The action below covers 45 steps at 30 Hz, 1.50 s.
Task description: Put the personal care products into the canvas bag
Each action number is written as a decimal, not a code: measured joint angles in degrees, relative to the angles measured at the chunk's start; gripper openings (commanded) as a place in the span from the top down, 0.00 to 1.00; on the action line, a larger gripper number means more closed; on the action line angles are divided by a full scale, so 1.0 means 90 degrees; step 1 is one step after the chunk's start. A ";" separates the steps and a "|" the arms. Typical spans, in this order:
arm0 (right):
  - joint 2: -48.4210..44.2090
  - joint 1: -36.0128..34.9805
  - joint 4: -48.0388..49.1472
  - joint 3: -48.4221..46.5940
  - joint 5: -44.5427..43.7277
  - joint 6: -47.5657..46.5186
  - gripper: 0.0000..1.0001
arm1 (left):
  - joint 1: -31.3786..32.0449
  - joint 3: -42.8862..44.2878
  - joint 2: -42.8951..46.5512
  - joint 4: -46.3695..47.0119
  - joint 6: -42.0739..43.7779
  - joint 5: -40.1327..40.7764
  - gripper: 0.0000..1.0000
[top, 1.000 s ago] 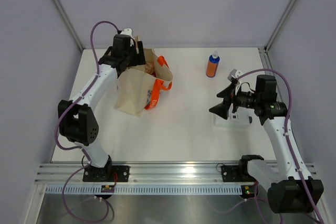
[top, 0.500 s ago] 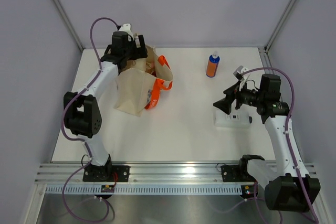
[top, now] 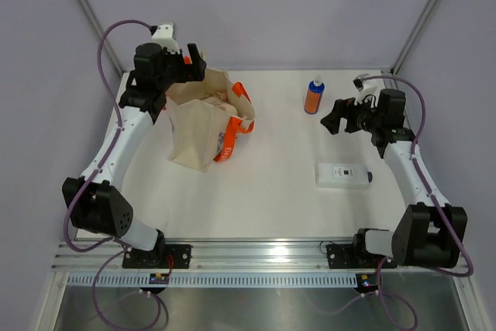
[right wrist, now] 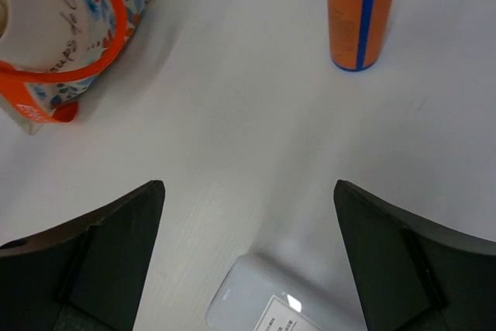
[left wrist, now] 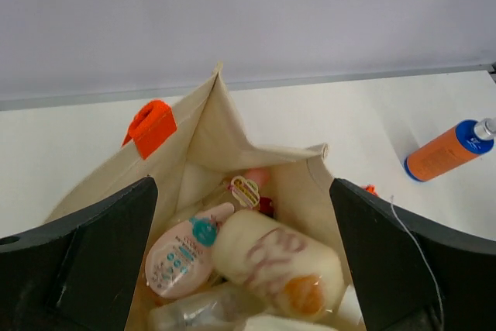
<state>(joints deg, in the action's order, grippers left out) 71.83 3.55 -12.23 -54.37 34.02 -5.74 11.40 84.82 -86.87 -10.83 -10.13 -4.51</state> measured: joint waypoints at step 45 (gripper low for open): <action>0.5717 -0.1168 0.0022 -0.5170 -0.2174 -0.1195 0.86 | -0.0039 -0.4981 0.7223 -0.1088 -0.1469 -0.1887 0.01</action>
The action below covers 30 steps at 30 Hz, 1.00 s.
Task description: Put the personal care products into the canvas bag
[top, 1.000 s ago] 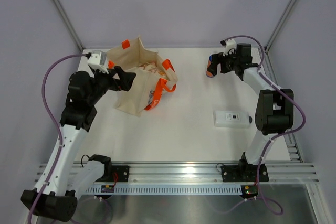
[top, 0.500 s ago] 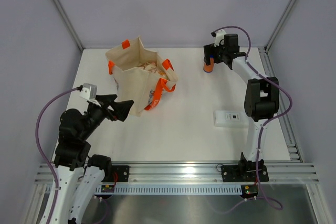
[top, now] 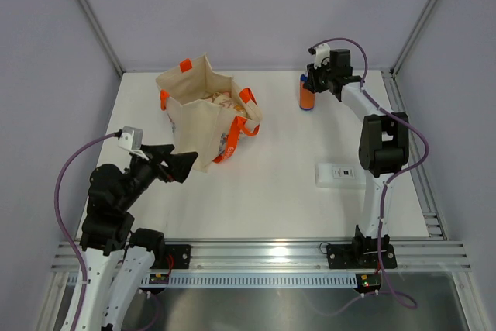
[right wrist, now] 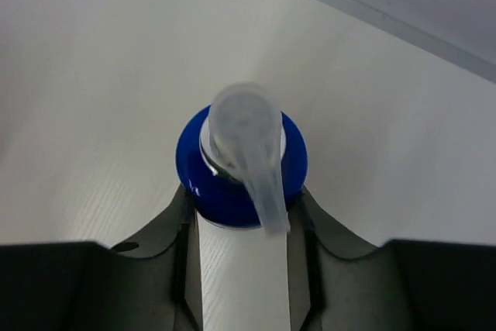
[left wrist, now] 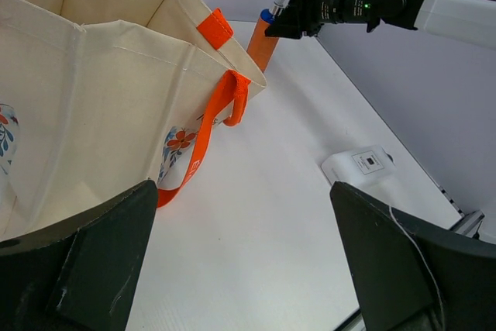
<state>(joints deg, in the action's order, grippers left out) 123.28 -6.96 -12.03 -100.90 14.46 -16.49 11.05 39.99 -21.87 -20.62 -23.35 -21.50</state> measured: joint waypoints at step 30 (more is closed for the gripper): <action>0.0967 -0.0483 -0.3689 -0.2550 -0.0335 -0.0542 0.01 | 0.0000 -0.0306 0.0597 -0.0393 0.0027 -0.0158 0.01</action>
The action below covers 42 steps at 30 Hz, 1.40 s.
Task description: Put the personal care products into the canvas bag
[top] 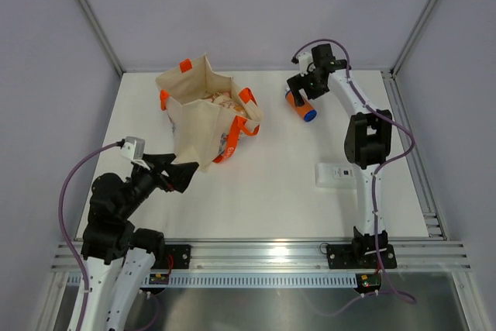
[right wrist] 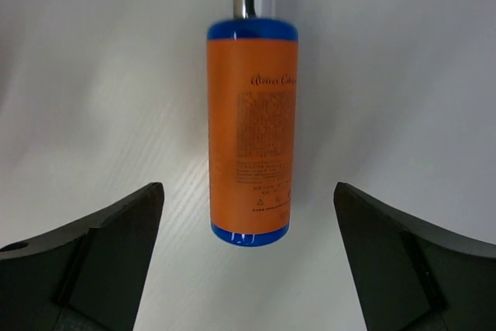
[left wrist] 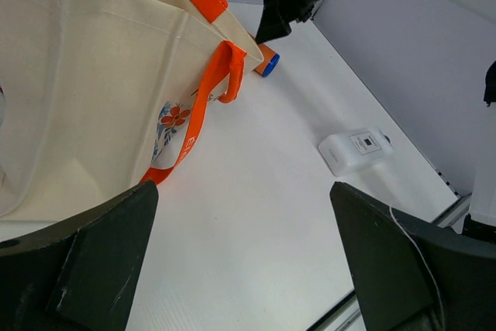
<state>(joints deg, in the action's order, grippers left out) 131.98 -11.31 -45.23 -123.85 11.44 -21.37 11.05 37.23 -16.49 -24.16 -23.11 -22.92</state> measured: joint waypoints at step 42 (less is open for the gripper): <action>-0.2293 -0.1824 -0.1151 -0.0624 0.1481 -0.0245 1.00 | 0.0000 -0.0357 0.0449 0.0078 -0.0097 -0.0138 0.01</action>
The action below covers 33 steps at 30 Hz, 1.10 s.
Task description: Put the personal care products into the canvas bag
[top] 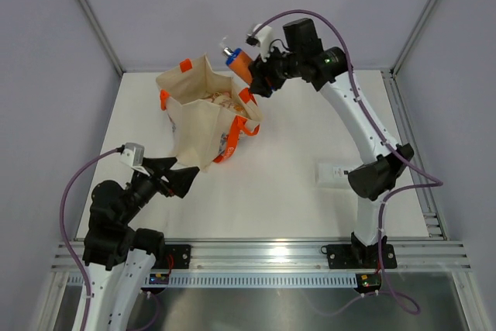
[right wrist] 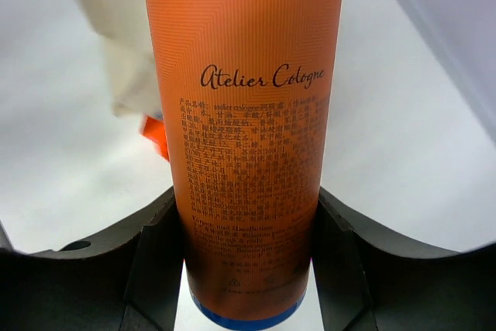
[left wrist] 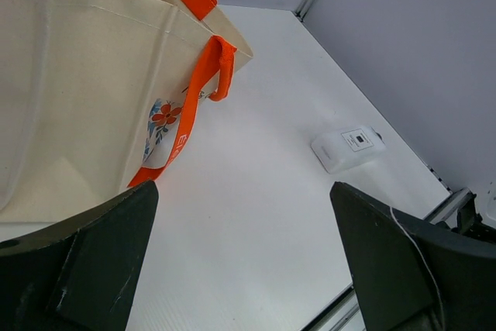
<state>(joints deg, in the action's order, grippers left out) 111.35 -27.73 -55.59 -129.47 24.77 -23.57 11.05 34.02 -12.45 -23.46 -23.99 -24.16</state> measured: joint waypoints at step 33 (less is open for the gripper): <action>0.2038 -0.1270 0.1591 -0.0255 0.0809 -0.0369 0.00 | 0.0000 0.0049 0.0425 -0.0427 0.0163 -0.0068 0.01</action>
<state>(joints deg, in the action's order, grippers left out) 129.69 -39.16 -41.28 -131.76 32.05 -26.89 11.05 34.46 -8.62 -27.31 -22.52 -24.77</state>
